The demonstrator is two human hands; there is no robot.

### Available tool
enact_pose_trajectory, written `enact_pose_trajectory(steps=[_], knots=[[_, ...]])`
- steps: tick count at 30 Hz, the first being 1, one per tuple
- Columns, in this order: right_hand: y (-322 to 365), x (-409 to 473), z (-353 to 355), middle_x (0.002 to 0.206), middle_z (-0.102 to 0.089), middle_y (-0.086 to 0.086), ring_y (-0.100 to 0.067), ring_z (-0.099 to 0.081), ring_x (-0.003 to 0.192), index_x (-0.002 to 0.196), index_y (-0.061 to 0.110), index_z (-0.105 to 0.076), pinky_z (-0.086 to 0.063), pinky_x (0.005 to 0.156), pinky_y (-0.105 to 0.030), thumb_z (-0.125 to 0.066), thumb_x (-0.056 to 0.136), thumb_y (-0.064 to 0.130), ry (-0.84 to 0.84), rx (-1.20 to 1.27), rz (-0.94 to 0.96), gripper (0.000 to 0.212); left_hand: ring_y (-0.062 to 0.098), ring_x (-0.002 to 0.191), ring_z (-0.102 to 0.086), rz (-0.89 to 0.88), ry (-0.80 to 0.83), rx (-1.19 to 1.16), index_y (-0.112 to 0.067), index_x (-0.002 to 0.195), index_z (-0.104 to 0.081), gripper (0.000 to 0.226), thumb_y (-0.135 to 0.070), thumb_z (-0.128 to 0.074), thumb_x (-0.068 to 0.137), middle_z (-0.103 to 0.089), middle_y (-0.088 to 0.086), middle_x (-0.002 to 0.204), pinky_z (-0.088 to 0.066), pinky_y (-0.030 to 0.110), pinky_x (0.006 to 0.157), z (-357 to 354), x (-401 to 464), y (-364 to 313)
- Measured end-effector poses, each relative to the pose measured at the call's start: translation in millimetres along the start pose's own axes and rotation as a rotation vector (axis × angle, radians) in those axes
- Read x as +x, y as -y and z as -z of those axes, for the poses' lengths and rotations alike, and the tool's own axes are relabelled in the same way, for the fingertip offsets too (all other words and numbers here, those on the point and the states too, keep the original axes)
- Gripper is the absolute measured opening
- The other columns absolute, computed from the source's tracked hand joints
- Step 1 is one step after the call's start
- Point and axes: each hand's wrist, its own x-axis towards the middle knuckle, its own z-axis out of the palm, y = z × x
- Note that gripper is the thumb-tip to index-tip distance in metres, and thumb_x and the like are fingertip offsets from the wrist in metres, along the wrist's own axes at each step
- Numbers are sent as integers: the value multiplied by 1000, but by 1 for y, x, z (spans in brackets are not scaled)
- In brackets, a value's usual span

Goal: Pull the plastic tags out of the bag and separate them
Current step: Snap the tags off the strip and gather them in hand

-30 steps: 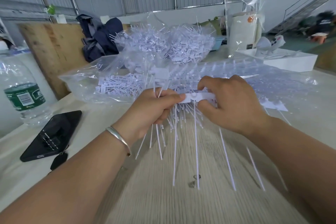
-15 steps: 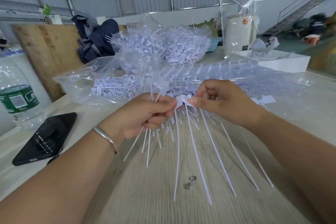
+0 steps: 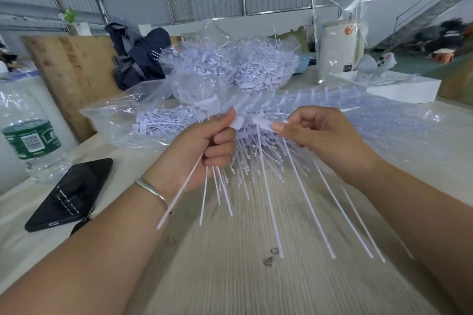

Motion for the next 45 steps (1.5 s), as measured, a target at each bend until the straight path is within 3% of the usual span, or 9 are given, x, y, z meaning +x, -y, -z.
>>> enact_pose_trajectory(steps=[4, 7, 10, 16, 21, 26, 36, 40, 45], knots=[[-5, 0, 0, 58, -49, 3, -17, -43, 60, 66, 16, -62, -35, 62, -29, -72, 82, 25, -12, -19, -28, 21, -1, 32, -22, -39, -46, 130, -18, 53, -53, 24, -3, -62, 69, -28, -10, 46, -10, 14, 34, -2, -1, 6], [-8, -1, -1, 60, -48, 2, -12, -43, 58, 71, 10, -63, -36, 58, -21, -68, 84, 16, -12, -103, 18, 14, 0, 32, -21, 9, -128, 162, -19, 64, -40, 33, 4, -58, 80, -28, -10, 46, -12, 12, 31, -1, 3, 11], [-9, -1, -3, 63, -51, 1, -7, -44, 56, 72, 15, -64, -35, 55, -16, -67, 84, 18, -12, -239, 64, 12, 1, 35, -20, 38, -174, 191, -20, 65, -45, 30, -19, -57, 92, -23, -9, 51, -10, 14, 33, 0, 5, 15], [-12, -1, -3, 60, -55, 5, -13, -50, 55, 70, 22, -66, -41, 57, -29, -69, 82, 19, -16, -324, 58, 13, 4, 37, -21, 38, -128, 243, -17, 87, -55, 43, -55, -65, 71, -28, -8, 53, -17, 15, 31, -3, 6, 18], [-11, 0, 0, 74, -62, -2, -17, -55, 66, 74, 24, -68, -44, 65, -33, -72, 78, 32, -47, -357, 75, 9, 4, 37, -21, 6, -147, 313, -24, 47, -57, 35, -33, -74, 77, -29, -6, 56, -17, 15, 31, 0, 7, 19], [-10, 3, 2, 60, -45, 3, -7, -38, 53, 73, 19, -67, -31, 56, -23, -71, 79, 40, -26, -366, 64, 22, 3, 37, -23, -14, -121, 211, -17, 66, -54, 26, -22, -61, 91, -38, -4, 57, -15, 14, 31, 2, 9, 19], [1, -3, 0, 58, -57, 5, -4, -46, 54, 70, 8, -69, -37, 54, -12, -75, 66, 26, 281, 98, 39, 20, 0, 34, -27, 56, 67, 349, -6, 72, -53, 29, -10, -44, 100, -51, -6, 48, -22, 11, 33, -5, 1, 25], [3, -5, -2, 56, -54, 1, -8, -43, 53, 66, 10, -67, -35, 52, -18, -75, 64, 33, 326, 72, -10, 24, -1, 33, -27, 97, 102, 352, -20, 54, -64, 54, -6, -39, 101, -48, -7, 45, -23, 11, 33, -11, 0, 32], [9, -7, -7, 69, -62, -19, -23, -52, 61, 74, 6, -67, -41, 62, -36, -75, 67, 39, 171, -60, 123, 35, 3, 36, -23, 87, -5, 306, -11, 72, -54, 27, -14, -49, 98, -38, 6, 66, -20, 13, 32, -7, 5, 30]])
